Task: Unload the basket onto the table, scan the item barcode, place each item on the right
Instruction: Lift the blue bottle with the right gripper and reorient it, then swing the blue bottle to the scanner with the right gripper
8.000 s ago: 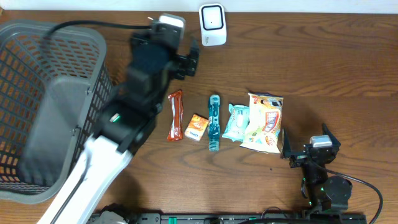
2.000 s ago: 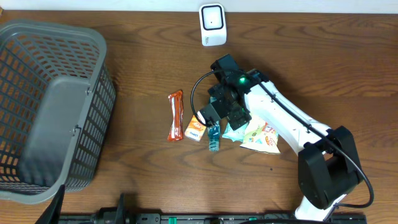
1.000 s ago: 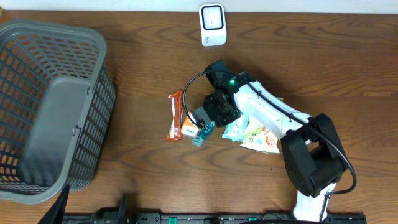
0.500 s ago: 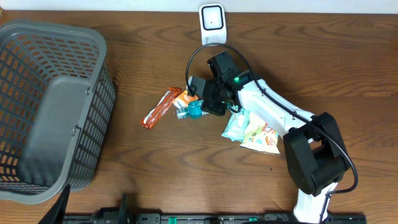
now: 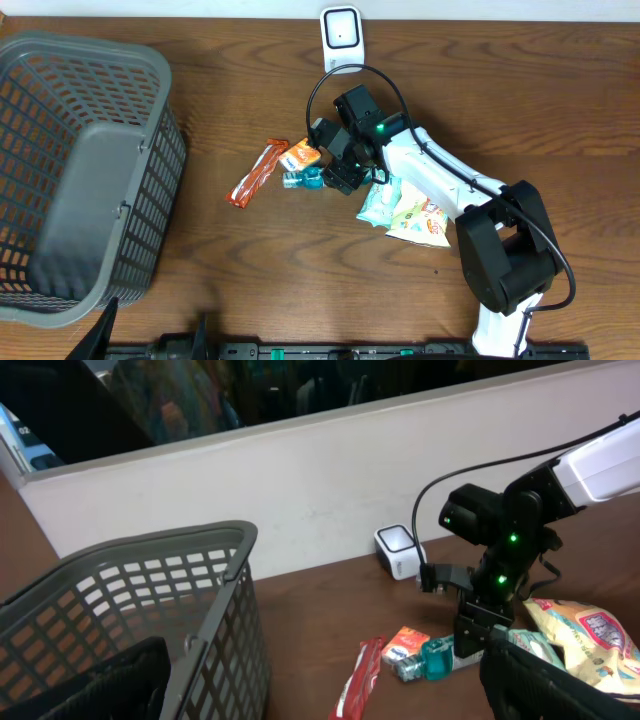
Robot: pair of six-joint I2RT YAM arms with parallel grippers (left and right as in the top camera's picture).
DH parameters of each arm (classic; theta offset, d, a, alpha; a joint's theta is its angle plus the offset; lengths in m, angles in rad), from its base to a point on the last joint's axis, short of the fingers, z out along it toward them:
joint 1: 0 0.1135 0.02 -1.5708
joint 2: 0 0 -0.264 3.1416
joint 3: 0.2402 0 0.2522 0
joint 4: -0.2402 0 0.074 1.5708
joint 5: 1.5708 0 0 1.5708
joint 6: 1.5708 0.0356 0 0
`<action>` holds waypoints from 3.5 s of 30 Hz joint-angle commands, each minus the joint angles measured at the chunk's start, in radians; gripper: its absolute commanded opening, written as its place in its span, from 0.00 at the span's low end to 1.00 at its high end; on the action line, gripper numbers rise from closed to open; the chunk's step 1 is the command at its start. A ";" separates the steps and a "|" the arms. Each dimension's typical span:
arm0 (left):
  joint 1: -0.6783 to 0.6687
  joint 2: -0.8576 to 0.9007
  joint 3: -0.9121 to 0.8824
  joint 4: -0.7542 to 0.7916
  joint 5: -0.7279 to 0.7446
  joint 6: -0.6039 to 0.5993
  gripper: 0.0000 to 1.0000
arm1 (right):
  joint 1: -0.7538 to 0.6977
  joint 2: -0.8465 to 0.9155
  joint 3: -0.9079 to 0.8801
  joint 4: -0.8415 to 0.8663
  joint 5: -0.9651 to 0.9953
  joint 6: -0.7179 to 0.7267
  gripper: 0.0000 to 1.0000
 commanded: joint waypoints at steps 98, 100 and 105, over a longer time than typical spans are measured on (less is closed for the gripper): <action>0.005 -0.001 -0.375 0.006 0.013 0.084 0.99 | -0.145 -0.552 -0.071 -0.594 -0.629 -0.089 0.01; 0.005 -0.001 -0.375 -0.029 0.013 0.084 0.98 | -0.145 -0.575 -0.072 -0.613 -0.628 -0.081 0.01; 0.005 -0.001 -0.375 -0.126 0.013 0.084 0.98 | -0.145 -0.624 -0.073 -0.570 -0.401 -0.065 0.01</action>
